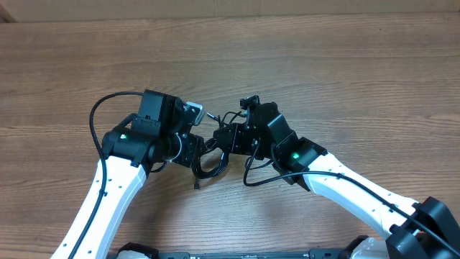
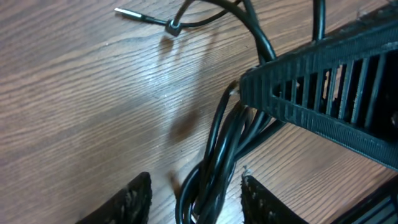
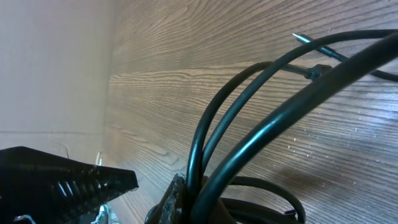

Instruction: Untangle cables

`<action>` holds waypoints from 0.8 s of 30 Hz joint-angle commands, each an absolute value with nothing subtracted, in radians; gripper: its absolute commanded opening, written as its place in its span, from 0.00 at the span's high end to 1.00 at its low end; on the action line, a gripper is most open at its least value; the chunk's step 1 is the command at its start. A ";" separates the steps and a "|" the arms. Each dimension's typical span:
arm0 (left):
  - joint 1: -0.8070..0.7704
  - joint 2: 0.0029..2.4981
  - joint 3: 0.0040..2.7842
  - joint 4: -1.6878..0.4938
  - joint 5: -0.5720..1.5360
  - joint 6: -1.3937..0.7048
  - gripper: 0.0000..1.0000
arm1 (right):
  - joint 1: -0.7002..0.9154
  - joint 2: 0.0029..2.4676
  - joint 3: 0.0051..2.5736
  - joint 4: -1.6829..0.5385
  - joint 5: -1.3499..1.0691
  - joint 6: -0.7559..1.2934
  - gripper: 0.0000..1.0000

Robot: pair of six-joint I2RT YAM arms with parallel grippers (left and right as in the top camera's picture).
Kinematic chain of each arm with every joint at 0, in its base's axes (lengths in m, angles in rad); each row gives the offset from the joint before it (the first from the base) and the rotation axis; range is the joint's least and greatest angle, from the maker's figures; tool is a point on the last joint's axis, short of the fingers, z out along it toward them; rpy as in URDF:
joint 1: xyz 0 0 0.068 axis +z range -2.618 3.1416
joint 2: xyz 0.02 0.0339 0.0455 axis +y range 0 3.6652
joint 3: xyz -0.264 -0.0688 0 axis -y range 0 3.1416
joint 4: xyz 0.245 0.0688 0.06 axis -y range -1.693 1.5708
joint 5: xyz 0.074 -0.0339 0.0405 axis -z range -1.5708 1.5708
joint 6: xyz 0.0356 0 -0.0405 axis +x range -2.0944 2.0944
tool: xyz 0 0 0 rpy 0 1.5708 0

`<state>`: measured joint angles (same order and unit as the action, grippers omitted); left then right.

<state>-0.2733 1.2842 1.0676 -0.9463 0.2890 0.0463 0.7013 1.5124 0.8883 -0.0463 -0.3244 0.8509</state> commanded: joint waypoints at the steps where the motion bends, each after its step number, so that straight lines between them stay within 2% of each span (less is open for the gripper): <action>1: -0.269 1.307 1.045 -0.941 0.307 0.120 0.53 | 0.706 1.513 0.889 -0.039 -0.349 0.836 0.96; 7: -0.272 1.375 1.042 -0.913 0.320 0.121 0.58 | 0.706 1.513 0.889 -0.039 -0.372 0.836 0.96; 8: -0.278 1.400 1.042 -0.900 0.344 0.141 0.63 | 0.706 1.513 0.889 -0.039 -0.371 0.836 0.96; 11: -0.283 1.434 1.042 -0.873 0.353 0.150 0.88 | 0.706 1.513 0.889 -0.045 -0.371 0.836 0.96; 13: -0.283 1.447 1.042 -0.860 0.352 0.149 0.95 | 0.706 1.513 0.889 -0.059 -0.371 0.836 0.96; 16: -0.280 1.451 1.042 -0.839 0.321 0.119 0.96 | 0.706 1.513 0.889 -0.105 -0.368 0.836 0.96; 24: -0.280 1.451 1.042 -0.783 0.096 -0.198 0.96 | 0.706 1.513 0.889 -0.134 -0.366 0.836 0.96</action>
<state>-0.2756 1.4498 1.0458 -0.7986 0.2356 -0.0120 0.7010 1.5124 0.8883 -0.1326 -0.3515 0.8440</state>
